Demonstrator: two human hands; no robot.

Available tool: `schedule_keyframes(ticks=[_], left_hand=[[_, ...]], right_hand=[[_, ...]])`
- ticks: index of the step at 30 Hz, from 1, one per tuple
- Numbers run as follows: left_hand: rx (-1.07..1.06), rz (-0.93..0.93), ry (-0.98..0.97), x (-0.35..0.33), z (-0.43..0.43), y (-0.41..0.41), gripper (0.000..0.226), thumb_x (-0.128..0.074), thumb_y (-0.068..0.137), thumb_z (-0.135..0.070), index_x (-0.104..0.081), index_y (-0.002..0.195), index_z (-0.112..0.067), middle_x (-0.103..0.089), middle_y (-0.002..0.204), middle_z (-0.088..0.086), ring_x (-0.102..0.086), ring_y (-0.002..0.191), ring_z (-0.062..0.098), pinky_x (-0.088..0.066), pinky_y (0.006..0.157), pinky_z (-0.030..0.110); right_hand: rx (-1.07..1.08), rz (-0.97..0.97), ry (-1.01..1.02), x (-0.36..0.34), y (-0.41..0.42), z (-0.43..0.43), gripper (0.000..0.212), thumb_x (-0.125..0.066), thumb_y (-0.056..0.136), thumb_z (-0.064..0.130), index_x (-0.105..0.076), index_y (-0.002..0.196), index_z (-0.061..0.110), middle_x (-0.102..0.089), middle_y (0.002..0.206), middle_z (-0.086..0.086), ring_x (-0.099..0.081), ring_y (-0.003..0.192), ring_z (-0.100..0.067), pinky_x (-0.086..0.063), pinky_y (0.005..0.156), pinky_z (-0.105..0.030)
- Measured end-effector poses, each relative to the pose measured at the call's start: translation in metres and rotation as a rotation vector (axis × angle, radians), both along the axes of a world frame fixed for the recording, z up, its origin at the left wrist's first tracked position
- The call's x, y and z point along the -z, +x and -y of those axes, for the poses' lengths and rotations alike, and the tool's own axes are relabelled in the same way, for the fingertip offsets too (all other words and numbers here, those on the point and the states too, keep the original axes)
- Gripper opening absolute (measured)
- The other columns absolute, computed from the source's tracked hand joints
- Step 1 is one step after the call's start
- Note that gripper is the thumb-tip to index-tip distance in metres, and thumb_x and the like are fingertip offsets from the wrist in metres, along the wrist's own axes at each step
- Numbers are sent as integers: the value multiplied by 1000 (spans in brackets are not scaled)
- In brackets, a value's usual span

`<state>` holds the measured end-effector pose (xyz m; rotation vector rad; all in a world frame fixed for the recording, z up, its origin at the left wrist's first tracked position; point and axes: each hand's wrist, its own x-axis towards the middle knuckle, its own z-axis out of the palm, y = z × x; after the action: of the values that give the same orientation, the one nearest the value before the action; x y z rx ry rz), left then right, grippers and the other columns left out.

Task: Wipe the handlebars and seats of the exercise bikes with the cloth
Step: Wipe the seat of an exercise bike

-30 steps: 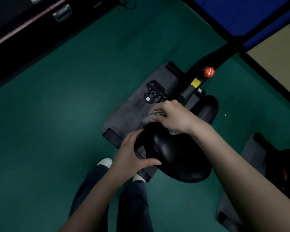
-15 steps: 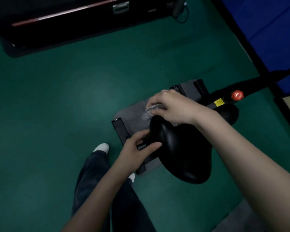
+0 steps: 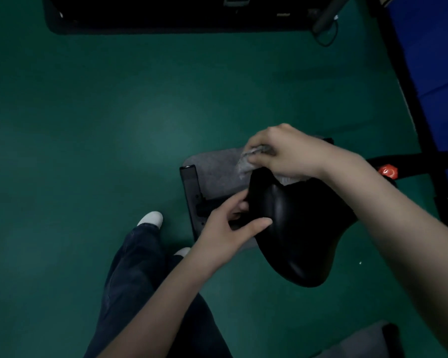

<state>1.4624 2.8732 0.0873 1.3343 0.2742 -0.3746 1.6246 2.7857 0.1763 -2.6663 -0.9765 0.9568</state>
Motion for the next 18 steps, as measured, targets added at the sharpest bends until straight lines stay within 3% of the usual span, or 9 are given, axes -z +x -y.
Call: schedule_keyframes(ticks=[4, 8, 10, 12, 16, 18], left_hand=[[11, -22, 2, 5, -1, -8, 57, -77, 54, -52, -54, 106, -48, -66, 91, -28, -60, 98, -9, -43, 91, 12], [39, -4, -18, 8, -3, -10, 58, -84, 53, -44, -58, 105, -42, -67, 93, -27, -61, 97, -5, -44, 90, 13], [42, -1, -31, 8, -3, -10, 70, -91, 54, -35, -52, 112, -43, -66, 92, -27, -61, 96, -7, -43, 88, 10], [35, 4, -39, 8, -4, -9, 75, -85, 54, -31, -48, 118, -43, -66, 91, -28, -60, 95, -9, -42, 87, 8], [90, 25, -5, 3, -11, -4, 85, -80, 56, -38, -47, 134, -29, -67, 99, -18, -60, 101, -5, -42, 92, 15], [108, 57, 40, 1, -16, -1, 79, -77, 59, -46, -45, 131, -38, -64, 108, -16, -58, 103, -7, -42, 91, 15]], right_hand=[[-93, 63, 147, -9, -28, 6, 15, -62, 89, 13, -71, 101, 14, -68, 96, 1, -53, 98, -22, -41, 89, -35], [-190, 22, 195, -16, -48, 13, 18, -63, 87, 7, -71, 100, 16, -66, 93, 6, -48, 98, -19, -40, 90, -40], [-97, 117, 222, -14, -42, 17, 17, -62, 88, 6, -71, 100, 13, -67, 95, 0, -50, 96, -22, -41, 88, -39], [67, 255, 231, -8, -35, 21, 16, -60, 89, 5, -71, 100, 9, -67, 96, -6, -52, 95, -28, -39, 86, -31], [279, 390, 285, -3, -49, 36, 15, -61, 88, 4, -70, 100, 7, -66, 94, -7, -52, 92, -28, -34, 81, -25], [326, 437, 346, -4, -65, 43, 15, -61, 87, 3, -69, 99, 7, -65, 94, -6, -52, 92, -26, -37, 83, -26]])
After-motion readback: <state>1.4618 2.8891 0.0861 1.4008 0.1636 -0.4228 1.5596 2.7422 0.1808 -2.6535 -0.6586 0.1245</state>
